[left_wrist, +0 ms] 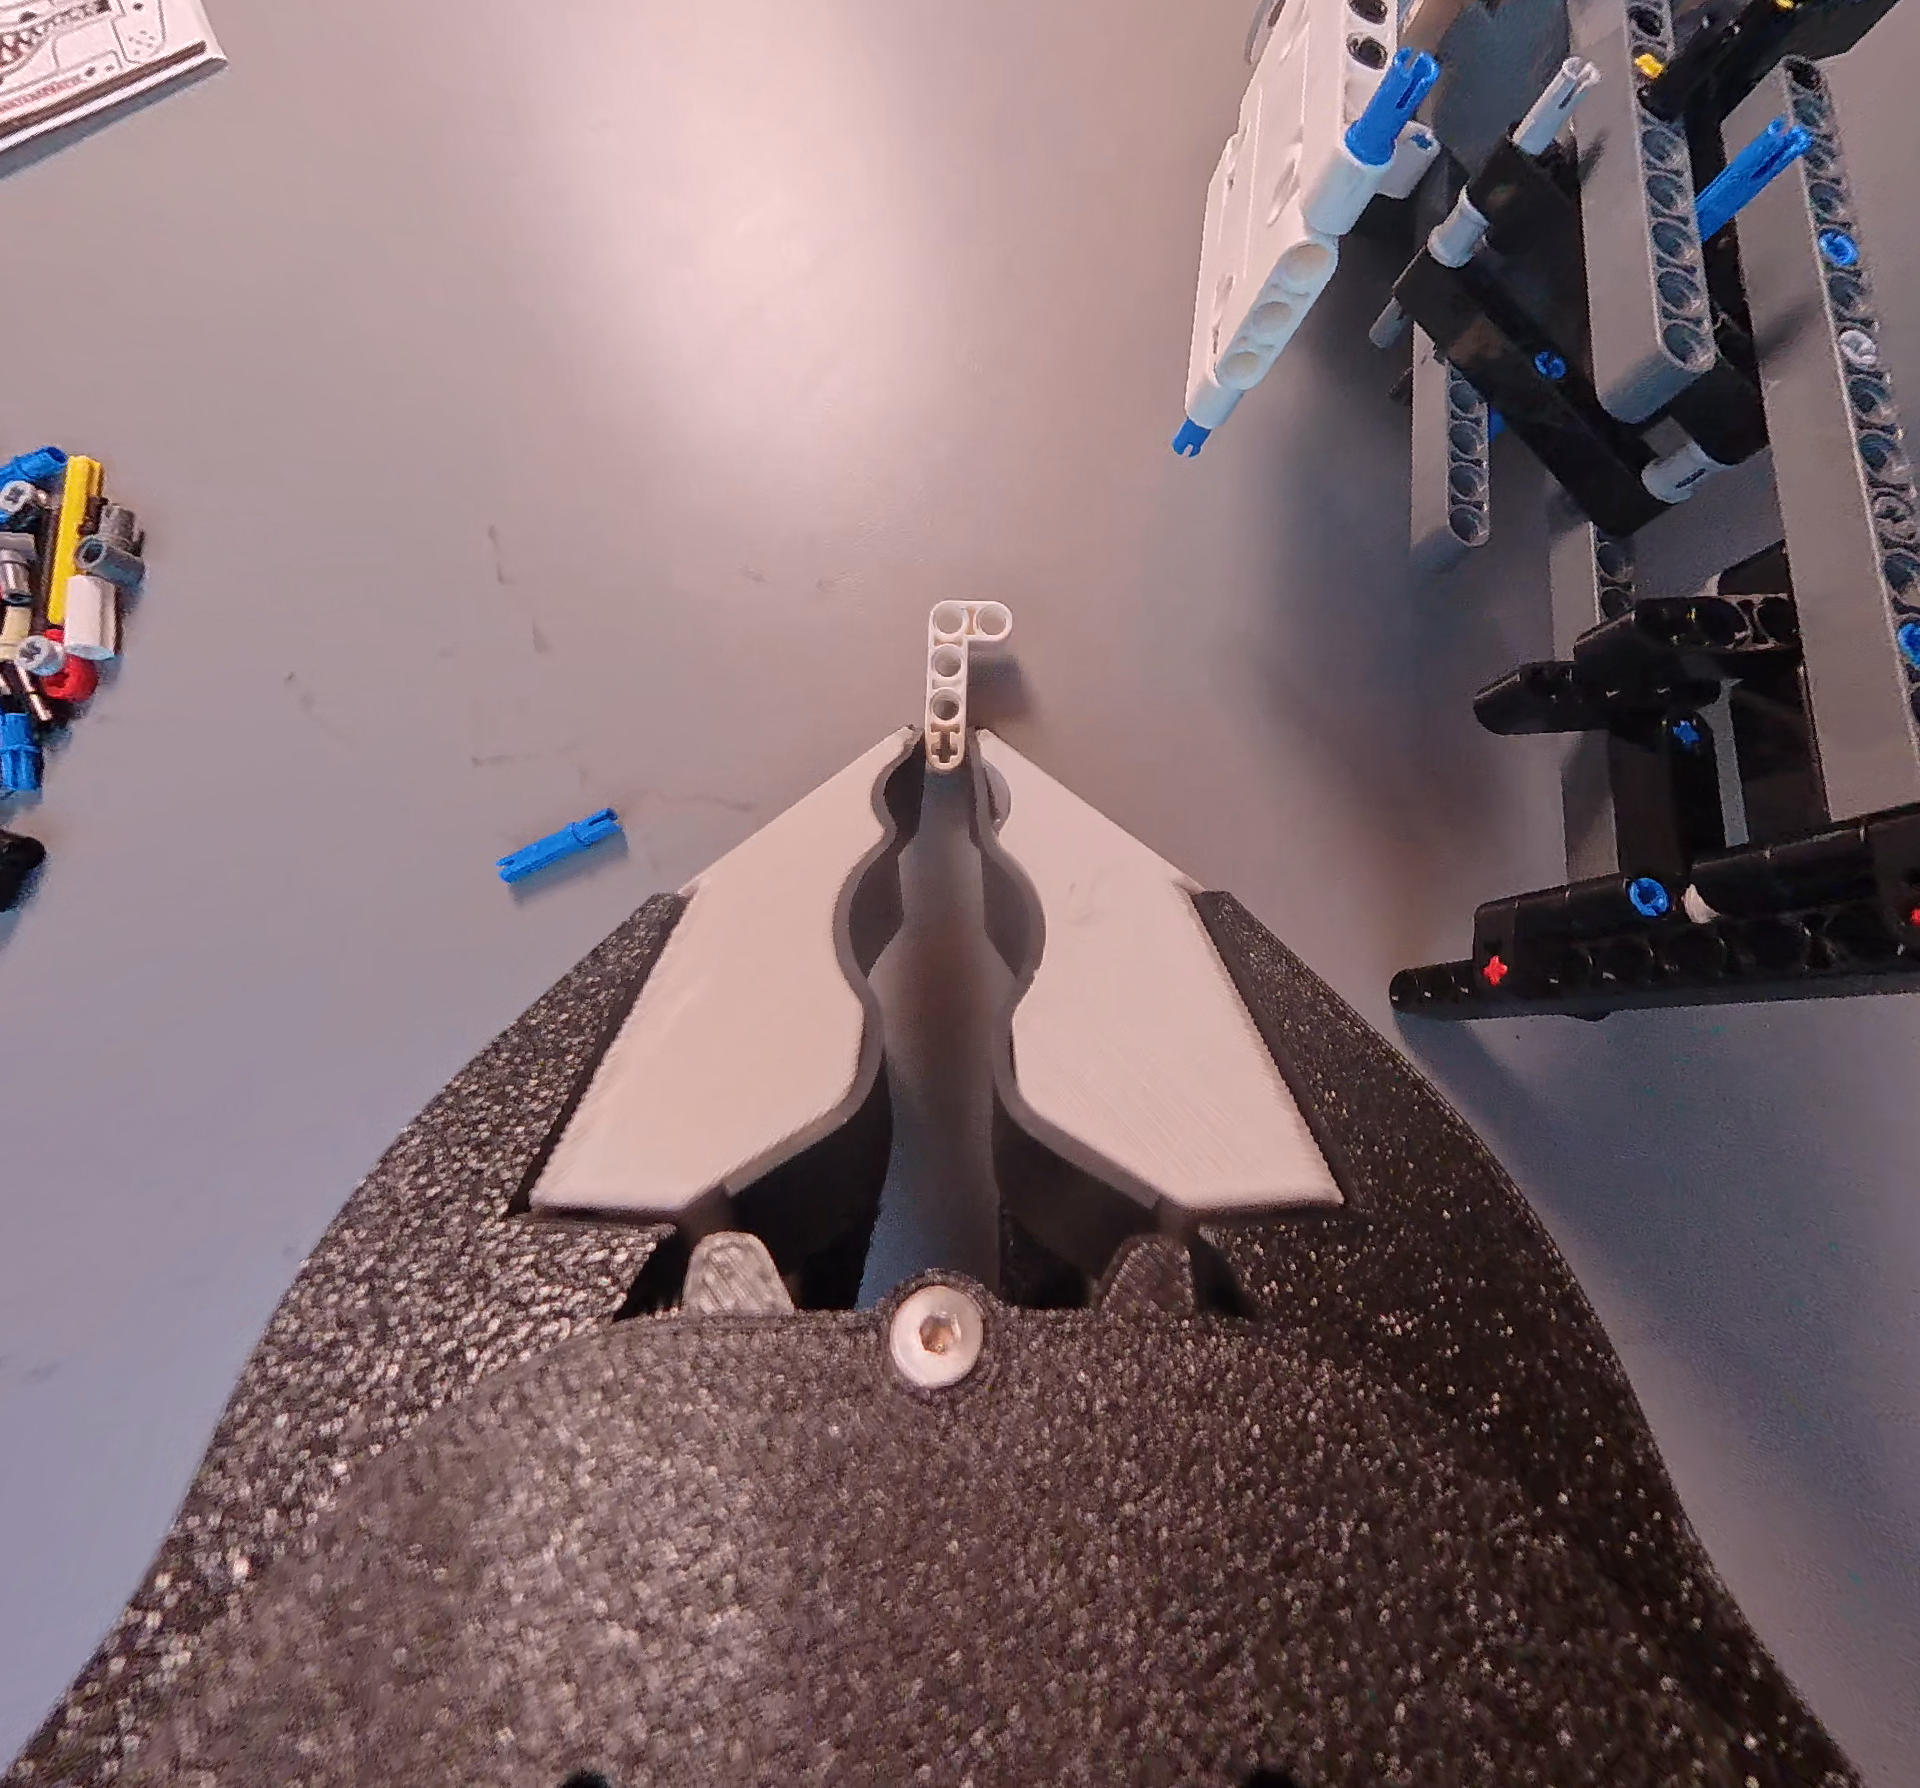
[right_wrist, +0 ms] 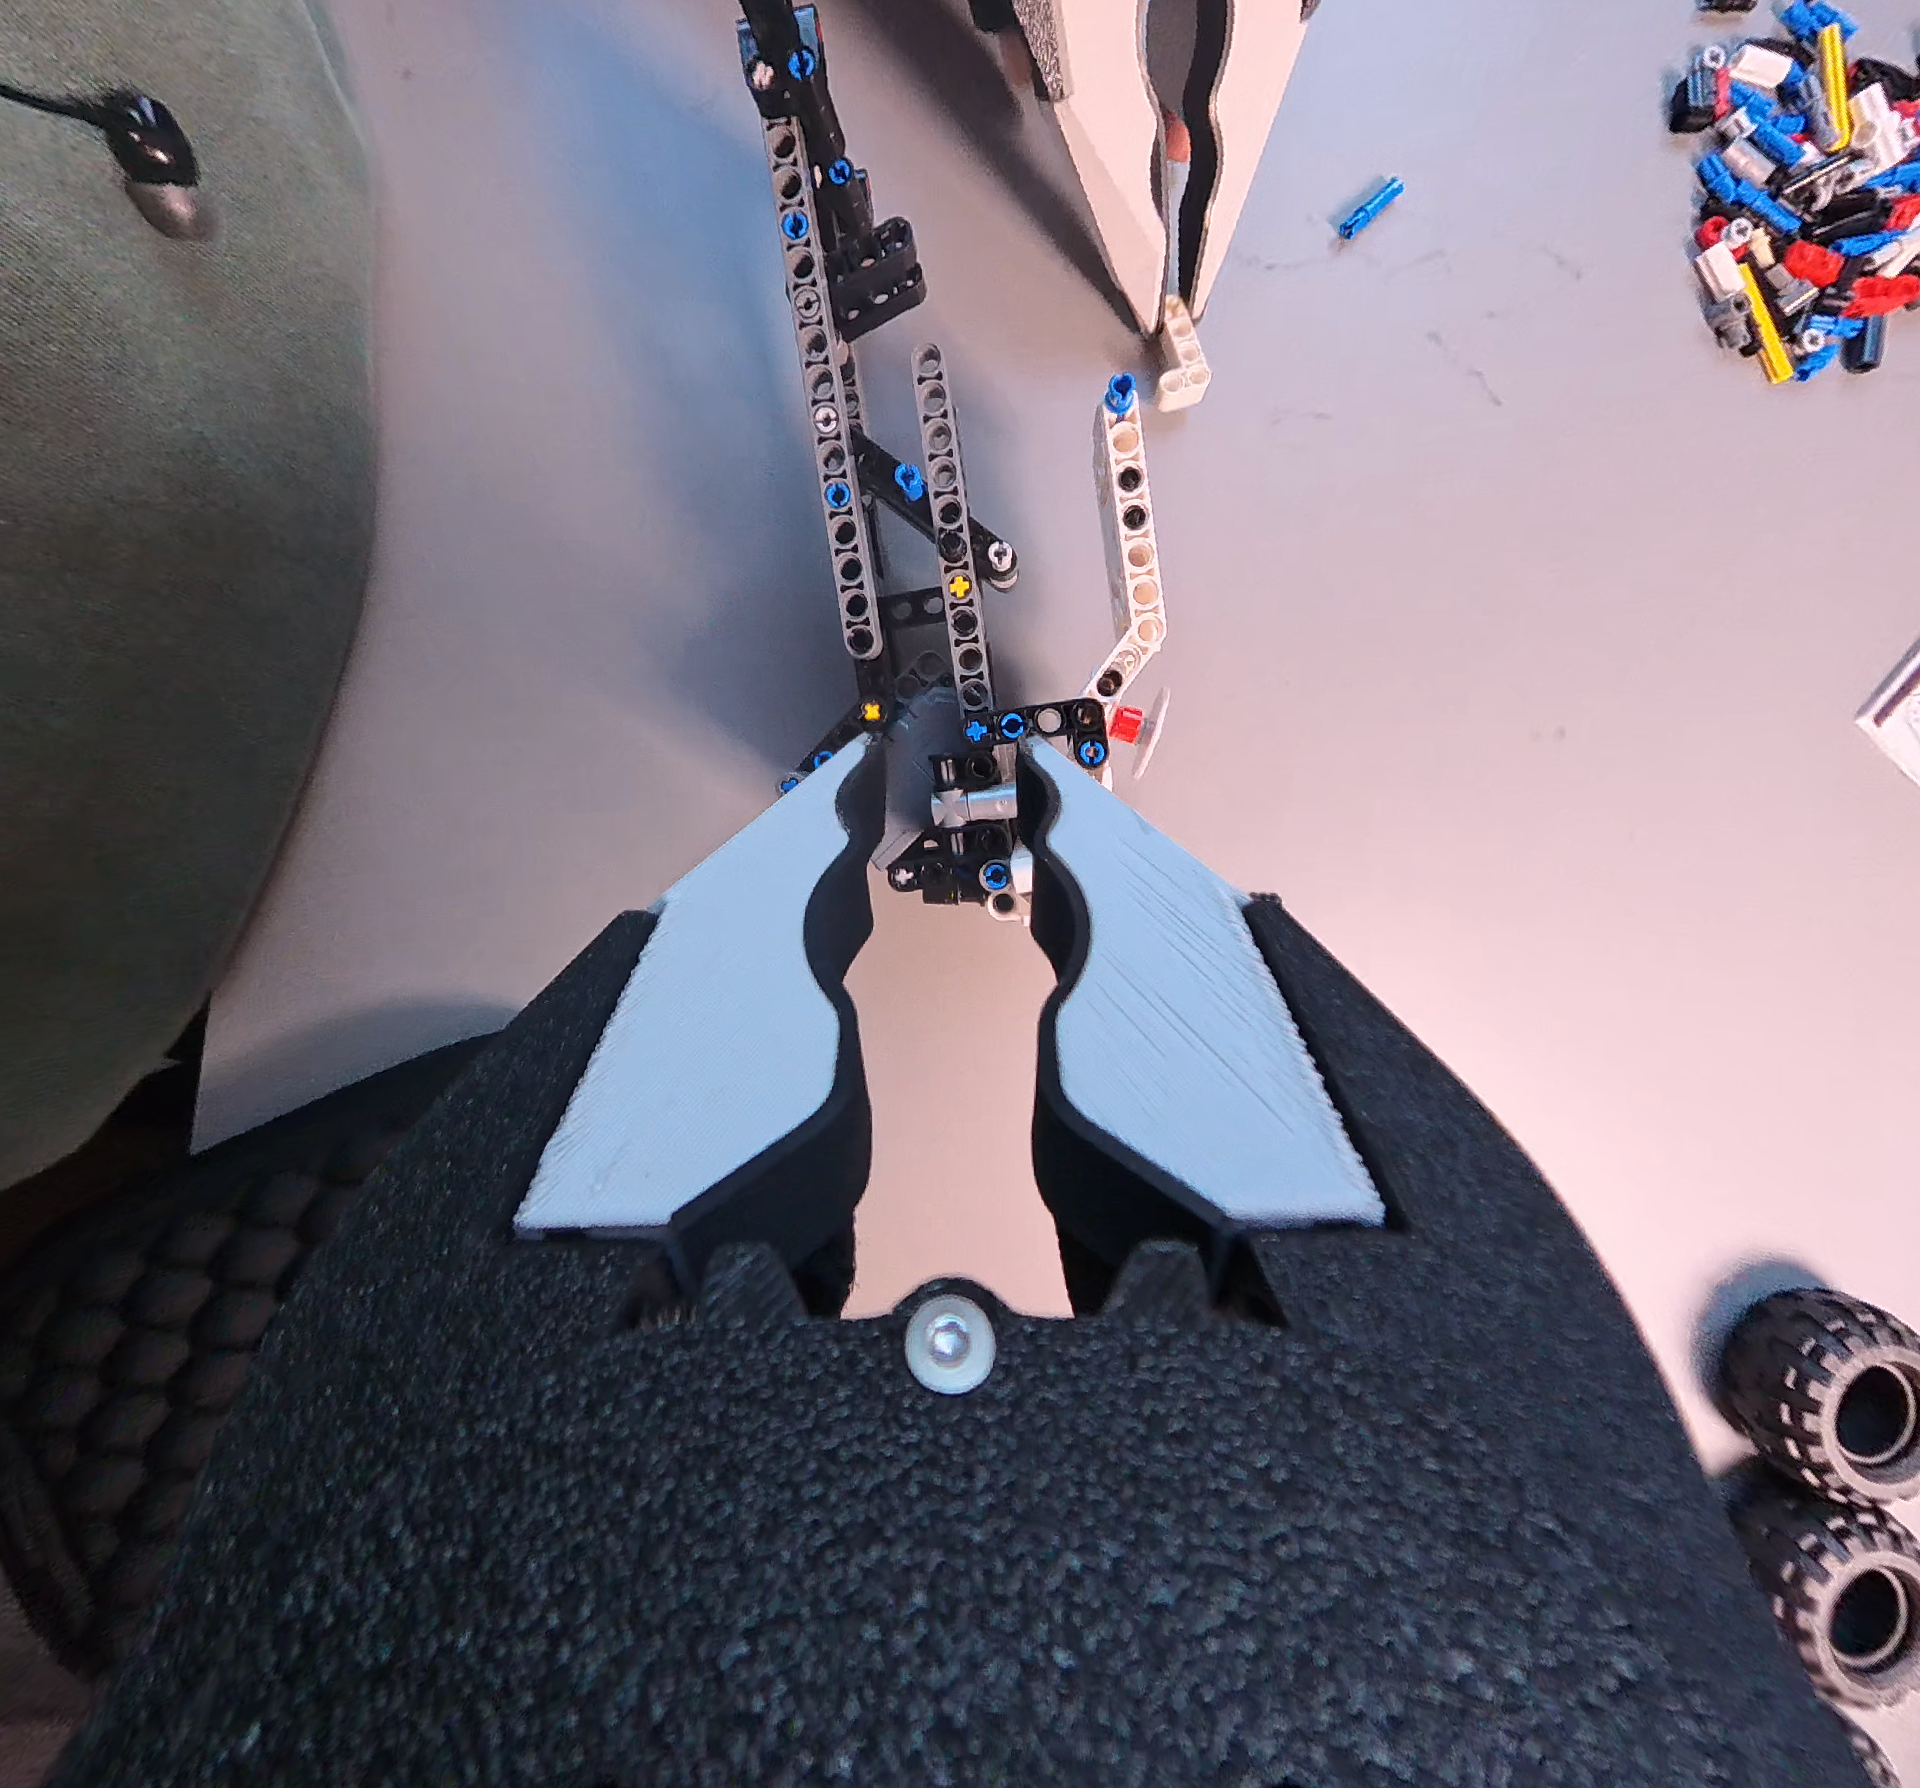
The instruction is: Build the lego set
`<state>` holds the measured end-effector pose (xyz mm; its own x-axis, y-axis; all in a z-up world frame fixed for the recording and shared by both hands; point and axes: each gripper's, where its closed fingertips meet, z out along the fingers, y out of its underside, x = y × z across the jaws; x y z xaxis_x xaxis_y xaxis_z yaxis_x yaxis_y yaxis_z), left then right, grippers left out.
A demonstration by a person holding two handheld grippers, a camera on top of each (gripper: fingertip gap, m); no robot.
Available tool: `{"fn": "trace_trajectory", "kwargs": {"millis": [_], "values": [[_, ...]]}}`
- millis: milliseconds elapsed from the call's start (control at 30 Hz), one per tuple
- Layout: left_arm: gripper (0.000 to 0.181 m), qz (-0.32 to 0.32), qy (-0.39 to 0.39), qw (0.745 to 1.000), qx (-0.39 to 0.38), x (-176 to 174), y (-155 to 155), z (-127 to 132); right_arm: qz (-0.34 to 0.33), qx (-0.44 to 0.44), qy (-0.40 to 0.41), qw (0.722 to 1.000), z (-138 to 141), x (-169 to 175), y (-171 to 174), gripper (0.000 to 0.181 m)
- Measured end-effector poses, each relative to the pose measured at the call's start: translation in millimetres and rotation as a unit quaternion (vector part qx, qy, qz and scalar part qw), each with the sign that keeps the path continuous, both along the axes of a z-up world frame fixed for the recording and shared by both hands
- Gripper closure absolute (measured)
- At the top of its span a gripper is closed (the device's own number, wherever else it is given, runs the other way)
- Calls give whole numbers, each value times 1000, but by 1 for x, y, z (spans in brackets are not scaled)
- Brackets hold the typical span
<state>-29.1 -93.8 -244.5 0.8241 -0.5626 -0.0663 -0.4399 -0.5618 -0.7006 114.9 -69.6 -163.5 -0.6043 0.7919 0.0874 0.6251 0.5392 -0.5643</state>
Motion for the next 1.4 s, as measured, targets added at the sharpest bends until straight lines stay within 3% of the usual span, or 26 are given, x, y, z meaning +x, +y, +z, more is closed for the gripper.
{"fn": "trace_trajectory", "kwargs": {"millis": [533, 733, 800, 1000, 1133, 1400], "values": [[174, -11, 1, 1000, 16, 2, -5, 1, 18, 24, -20, 999, -18, -21, -13, 162], [174, -16, 13, 999, 35, 2, -7, 8, 32, 76, -48, 995, -30, -28, -18, 165], [174, -14, 10, 999, 38, 0, -7, 9, 39, 125, -47, 990, -36, -30, -13, 174], [173, 8, -14, 998, 59, -10, -3, 20, 77, 237, 48, 967, -28, -33, 0, 174], [173, 22, -24, 997, 68, -15, 0, 23, 80, 316, 136, 936, -24, -36, 18, 174], [173, 38, 1, 997, 69, -22, 3, 17, 73, 373, 229, 896, -24, -38, 22, 174]]}}
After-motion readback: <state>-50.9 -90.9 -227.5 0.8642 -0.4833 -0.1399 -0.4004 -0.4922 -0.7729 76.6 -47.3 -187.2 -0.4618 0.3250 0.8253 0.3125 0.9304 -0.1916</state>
